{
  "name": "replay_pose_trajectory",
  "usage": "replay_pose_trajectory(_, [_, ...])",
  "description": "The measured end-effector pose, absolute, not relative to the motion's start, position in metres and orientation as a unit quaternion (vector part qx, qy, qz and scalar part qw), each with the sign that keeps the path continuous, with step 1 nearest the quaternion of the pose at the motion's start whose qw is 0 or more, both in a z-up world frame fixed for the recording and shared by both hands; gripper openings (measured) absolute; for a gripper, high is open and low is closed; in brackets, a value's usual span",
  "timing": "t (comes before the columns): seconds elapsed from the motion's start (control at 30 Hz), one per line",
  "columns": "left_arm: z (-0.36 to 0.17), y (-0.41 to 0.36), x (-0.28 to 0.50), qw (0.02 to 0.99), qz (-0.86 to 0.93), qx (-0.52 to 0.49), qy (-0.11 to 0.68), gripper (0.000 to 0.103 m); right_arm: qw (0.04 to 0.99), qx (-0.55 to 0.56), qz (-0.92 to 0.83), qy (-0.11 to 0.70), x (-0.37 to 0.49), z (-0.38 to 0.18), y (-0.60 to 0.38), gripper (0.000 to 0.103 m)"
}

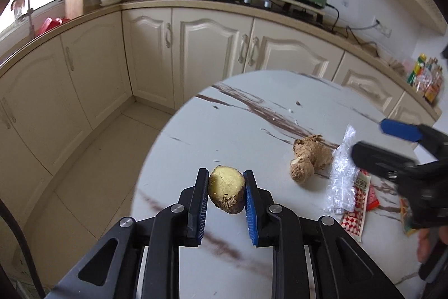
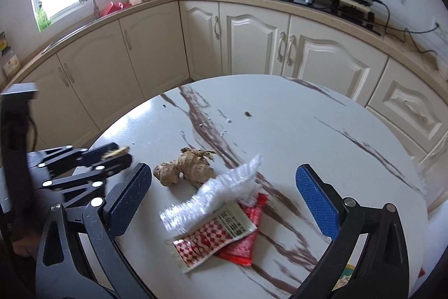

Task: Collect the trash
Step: 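Grasp the potato piece with the left gripper while the right gripper grasps the ginger root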

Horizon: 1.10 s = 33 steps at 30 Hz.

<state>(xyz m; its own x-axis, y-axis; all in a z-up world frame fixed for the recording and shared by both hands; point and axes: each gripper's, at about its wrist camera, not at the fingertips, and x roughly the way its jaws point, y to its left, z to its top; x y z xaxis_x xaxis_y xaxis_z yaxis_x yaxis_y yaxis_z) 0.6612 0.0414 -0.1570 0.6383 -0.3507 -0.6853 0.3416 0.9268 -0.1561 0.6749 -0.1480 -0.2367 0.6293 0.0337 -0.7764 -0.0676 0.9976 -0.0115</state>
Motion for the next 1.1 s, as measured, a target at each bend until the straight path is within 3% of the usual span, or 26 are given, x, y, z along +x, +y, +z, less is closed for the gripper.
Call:
replay_pose_trajectory(0.4, [-0.147,0.082,0.597,0.914,-0.180,-0.009,0.364,0.020,0.871,-0.039,0.057,0.486,0.703,-0.286,-0.112,0.101])
replay_pose_trajectory(0.43, [-0.147,0.085,0.595,0.913,-0.183,-0.011,0.363,0.020,0.870,-0.039,0.057,0.489,0.704,-0.287,-0.114,0.097])
replay_pose_trajectory(0.5, [-0.147,0.092,0.588,0.912,-0.189,-0.016,0.364,0.020,0.868,-0.046,0.044,0.492,0.704,-0.289,-0.119,0.080])
replay_pose_trajectory(0.63, [-0.143,0.108,0.574,0.911,-0.195,-0.022,0.362,0.020,0.869,-0.040,0.050,0.491,0.702,-0.285,-0.126,0.066])
replay_pose_trajectory(1.1, [-0.106,0.149,0.503,0.916,-0.204,-0.039,0.344,0.020,0.902,0.014,0.038,0.431,0.648,-0.220,-0.142,0.066])
